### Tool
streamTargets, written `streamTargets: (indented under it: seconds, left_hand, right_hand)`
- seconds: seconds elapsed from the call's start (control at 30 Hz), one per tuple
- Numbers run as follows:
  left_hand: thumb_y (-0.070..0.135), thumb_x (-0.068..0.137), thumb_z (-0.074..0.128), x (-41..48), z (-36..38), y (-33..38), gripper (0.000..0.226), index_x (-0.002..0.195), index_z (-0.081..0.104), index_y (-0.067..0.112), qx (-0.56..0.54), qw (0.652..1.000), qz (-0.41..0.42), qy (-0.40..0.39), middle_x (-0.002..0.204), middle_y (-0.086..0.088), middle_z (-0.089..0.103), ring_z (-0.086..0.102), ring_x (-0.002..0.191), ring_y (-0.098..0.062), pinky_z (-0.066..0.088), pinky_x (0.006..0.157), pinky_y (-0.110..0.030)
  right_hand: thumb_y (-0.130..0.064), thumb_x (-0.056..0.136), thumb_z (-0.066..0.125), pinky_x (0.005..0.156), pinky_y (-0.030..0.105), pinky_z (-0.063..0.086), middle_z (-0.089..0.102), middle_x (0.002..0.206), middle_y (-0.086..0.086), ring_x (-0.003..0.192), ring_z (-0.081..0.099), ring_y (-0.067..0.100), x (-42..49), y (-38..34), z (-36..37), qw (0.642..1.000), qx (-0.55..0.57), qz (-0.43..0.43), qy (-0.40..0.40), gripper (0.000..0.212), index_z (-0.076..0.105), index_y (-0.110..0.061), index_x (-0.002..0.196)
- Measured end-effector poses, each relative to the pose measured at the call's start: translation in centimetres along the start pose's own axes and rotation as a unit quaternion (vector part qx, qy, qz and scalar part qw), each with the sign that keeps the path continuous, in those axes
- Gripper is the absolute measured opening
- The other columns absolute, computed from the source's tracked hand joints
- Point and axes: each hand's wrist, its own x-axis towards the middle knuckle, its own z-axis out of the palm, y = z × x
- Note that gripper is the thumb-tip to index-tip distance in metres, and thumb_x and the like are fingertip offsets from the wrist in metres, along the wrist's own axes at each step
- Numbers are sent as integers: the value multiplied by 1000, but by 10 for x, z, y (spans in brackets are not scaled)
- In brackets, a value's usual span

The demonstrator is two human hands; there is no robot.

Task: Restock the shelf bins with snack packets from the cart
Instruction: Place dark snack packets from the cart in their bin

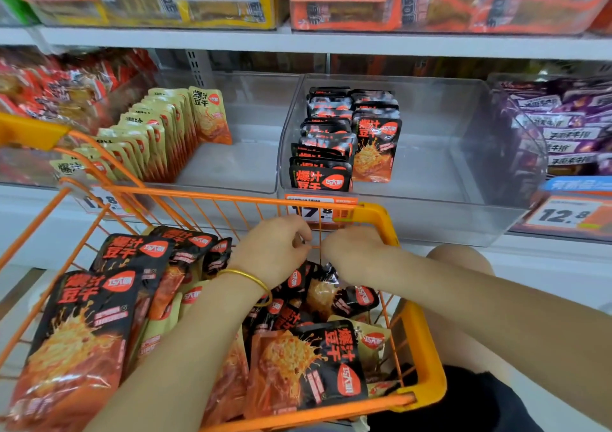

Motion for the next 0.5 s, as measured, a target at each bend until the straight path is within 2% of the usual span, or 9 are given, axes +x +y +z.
streamTargets:
  seconds: [0.07,0.13,0.2,0.27,0.37,0.43,0.47,0.5]
  left_hand:
    - [15,87,61,2,-2,2,20,106,62,20,-24,999,21,-17,94,8,54,51,79,-5,37,69,-13]
    - [13,85,65,2,-3,7,27,111,63,19,-84,994,40,-51,93,11,50,46,71,3,35,62,-6]
    - [11,83,67,2,-5,14,26,109,64,14,-164,981,50,-86,81,19,50,48,63,9,36,59,-4]
    - [11,83,67,2,-5,20,16,99,66,7,-210,971,68,-93,73,17,53,49,58,10,36,58,-7]
    - [6,84,64,6,-7,27,9,93,67,4,-307,947,66,-60,80,5,65,57,70,1,45,68,-15]
    - [3,85,61,11,-11,31,6,88,65,7,-382,923,45,-21,71,7,65,56,58,4,44,58,-12]
    - [4,86,61,16,-14,33,3,86,64,4,-399,916,37,9,70,2,63,52,52,3,41,53,-12]
    - [7,86,62,20,-16,35,11,85,62,-4,-396,917,28,46,68,-6,57,46,49,0,37,50,-13]
  right_hand:
    - [-11,88,59,46,25,30,40,65,-1,73,47,21,-10,8,-9,999,29,-15,34,34,37,-15,62]
    - [-13,85,61,46,24,30,41,65,-1,70,48,21,-25,17,-23,995,62,-21,72,33,38,-16,61]
    - [-15,83,62,50,26,32,46,66,2,68,48,22,-39,27,-37,989,96,-35,106,21,51,-11,66]
    - [-18,82,66,52,29,31,48,68,7,63,45,19,-50,41,-47,975,164,-66,137,18,63,-2,75]
    - [-22,84,68,51,18,29,49,68,13,58,41,10,-59,62,-52,916,347,-75,190,27,65,5,80]
    - [-29,84,68,55,19,35,58,74,15,65,49,11,-60,78,-45,857,474,-59,196,28,68,-1,87]
    - [-32,80,70,53,21,35,60,73,12,65,50,13,-61,83,-41,835,517,-52,183,26,69,-7,85]
    - [-34,75,72,50,22,31,58,68,9,61,47,13,-61,89,-36,823,541,-47,167,24,68,-11,80]
